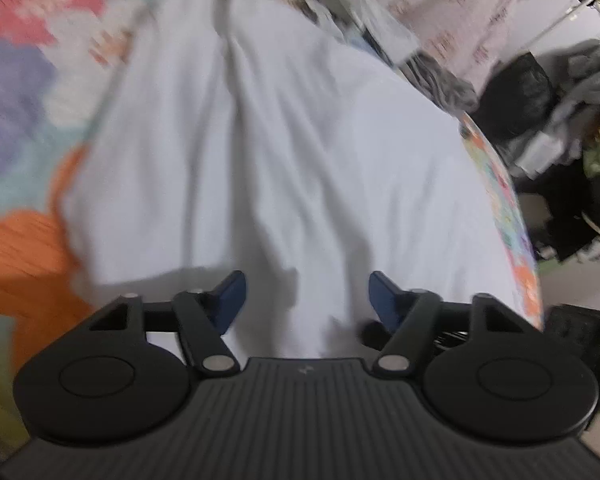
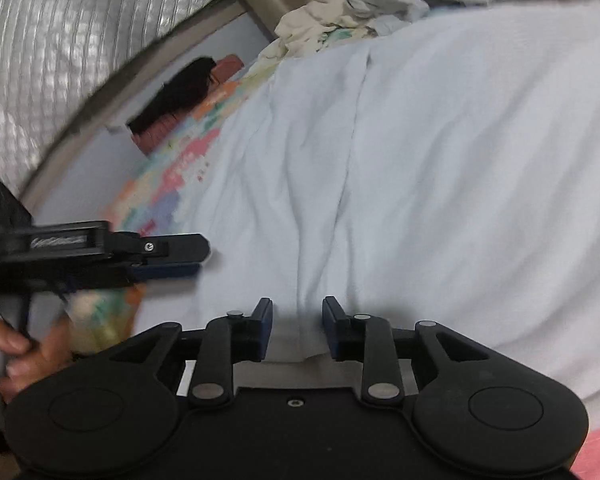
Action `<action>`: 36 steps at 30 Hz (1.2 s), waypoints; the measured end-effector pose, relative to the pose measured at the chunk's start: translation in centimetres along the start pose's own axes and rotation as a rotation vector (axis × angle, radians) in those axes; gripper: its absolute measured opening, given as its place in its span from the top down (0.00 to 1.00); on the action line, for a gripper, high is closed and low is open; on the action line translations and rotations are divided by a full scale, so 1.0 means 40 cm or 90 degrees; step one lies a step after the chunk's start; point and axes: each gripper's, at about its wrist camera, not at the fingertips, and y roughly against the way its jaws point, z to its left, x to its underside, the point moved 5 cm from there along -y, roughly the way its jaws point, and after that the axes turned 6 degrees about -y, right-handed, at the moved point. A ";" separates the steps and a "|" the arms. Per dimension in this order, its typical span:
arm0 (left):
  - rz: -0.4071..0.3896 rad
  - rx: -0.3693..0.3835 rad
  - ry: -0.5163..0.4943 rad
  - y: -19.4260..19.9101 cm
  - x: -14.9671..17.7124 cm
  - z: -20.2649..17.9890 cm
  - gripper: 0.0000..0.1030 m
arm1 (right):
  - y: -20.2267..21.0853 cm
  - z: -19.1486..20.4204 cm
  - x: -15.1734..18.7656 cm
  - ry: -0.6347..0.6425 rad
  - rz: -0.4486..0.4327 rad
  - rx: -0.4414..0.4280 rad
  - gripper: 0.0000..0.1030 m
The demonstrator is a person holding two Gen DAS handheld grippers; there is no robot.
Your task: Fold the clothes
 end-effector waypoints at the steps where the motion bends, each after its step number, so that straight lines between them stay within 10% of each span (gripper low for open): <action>1: 0.011 -0.012 -0.009 -0.013 0.004 -0.006 0.38 | -0.009 -0.005 0.004 -0.013 -0.002 -0.007 0.68; 2: 0.016 -0.030 -0.029 -0.021 0.009 -0.016 0.47 | -0.015 -0.007 0.008 -0.012 -0.003 -0.002 0.72; 3: 0.018 -0.063 -0.059 -0.023 0.013 -0.026 0.91 | -0.011 -0.004 0.009 -0.010 -0.008 -0.006 0.87; 4: 0.020 -0.095 -0.095 -0.016 0.017 -0.040 0.99 | -0.005 -0.001 0.009 -0.008 -0.015 -0.013 0.92; 7: 0.020 -0.138 -0.165 0.017 0.028 -0.078 0.99 | 0.036 0.013 -0.001 -0.023 -0.032 -0.070 0.93; 13: 0.091 -0.159 -0.117 -0.035 0.038 -0.040 0.95 | 0.002 0.013 0.033 0.074 0.028 0.057 0.90; 29: 0.065 -0.171 -0.134 -0.033 0.026 -0.035 0.82 | 0.016 0.018 0.033 0.092 0.069 0.116 0.86; 36: -0.031 -0.196 -0.228 0.006 0.003 -0.101 0.56 | 0.082 -0.002 0.017 0.076 0.011 0.126 0.53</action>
